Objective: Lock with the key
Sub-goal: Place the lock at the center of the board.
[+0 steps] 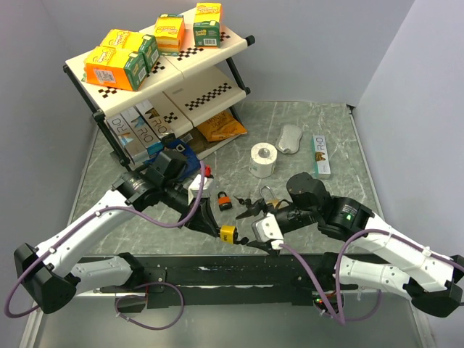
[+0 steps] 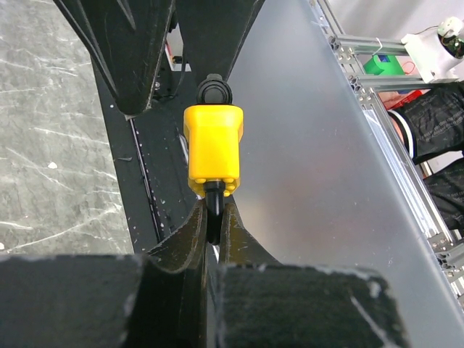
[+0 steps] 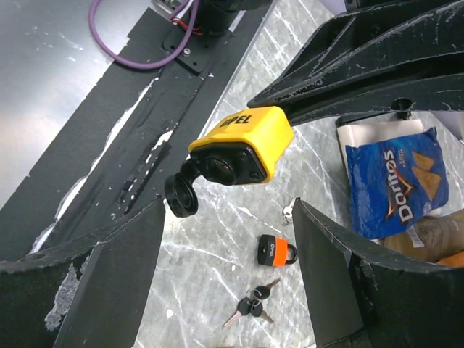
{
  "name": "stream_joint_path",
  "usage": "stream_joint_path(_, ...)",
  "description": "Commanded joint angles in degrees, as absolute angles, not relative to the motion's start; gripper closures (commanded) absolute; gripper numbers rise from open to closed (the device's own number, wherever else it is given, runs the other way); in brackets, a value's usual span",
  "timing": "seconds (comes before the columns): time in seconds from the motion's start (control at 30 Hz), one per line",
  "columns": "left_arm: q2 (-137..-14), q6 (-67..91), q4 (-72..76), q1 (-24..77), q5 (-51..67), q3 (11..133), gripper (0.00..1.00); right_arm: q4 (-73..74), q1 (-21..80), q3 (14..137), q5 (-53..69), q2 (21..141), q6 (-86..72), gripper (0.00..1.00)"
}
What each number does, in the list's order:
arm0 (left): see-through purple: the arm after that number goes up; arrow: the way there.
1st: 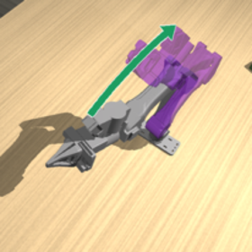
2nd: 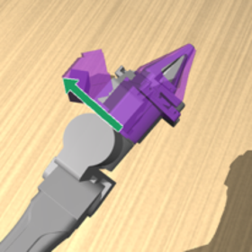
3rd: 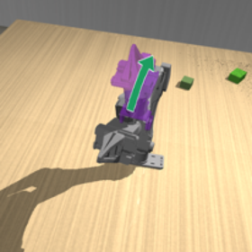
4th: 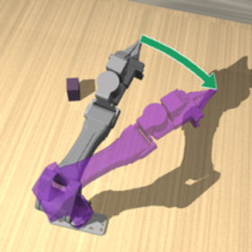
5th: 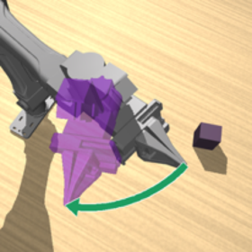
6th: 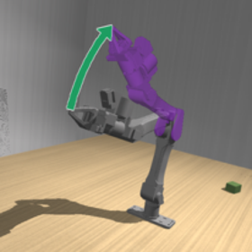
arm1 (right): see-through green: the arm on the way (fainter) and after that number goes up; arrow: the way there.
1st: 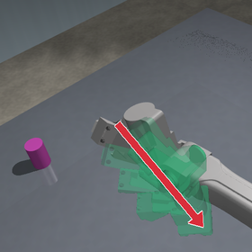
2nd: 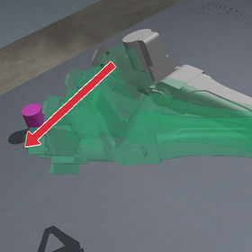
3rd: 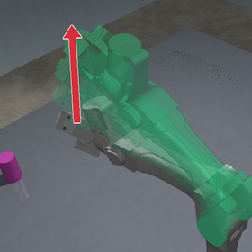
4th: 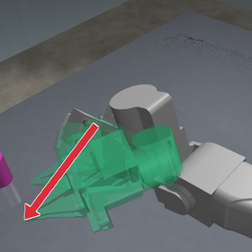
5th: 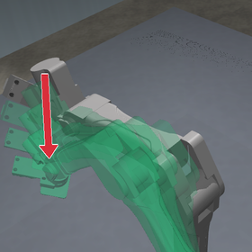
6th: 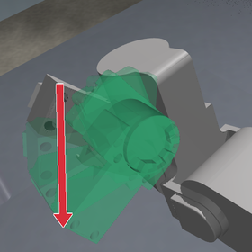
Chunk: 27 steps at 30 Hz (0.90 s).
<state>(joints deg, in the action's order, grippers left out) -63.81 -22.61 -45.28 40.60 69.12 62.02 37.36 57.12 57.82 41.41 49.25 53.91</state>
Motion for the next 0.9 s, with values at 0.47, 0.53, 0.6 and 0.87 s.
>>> stream_joint_path(0.47,-63.11,-19.07,-38.59,42.80,70.84,60.74,0.99,33.84,58.27,60.99,42.10,51.24,52.82,0.37)
stream_joint_path(0.53,-63.28,-18.72,-38.32,43.24,70.67,60.56,0.99,33.58,58.36,61.52,42.27,51.59,52.21,0.38)
stream_joint_path(0.6,-63.11,-18.46,-38.23,43.50,70.58,60.29,0.99,33.40,58.45,61.70,42.54,51.94,51.60,0.38)
stream_joint_path(0.87,-63.11,-18.90,-38.32,44.03,69.70,60.56,0.99,32.87,58.62,61.52,43.24,52.82,50.89,0.41)
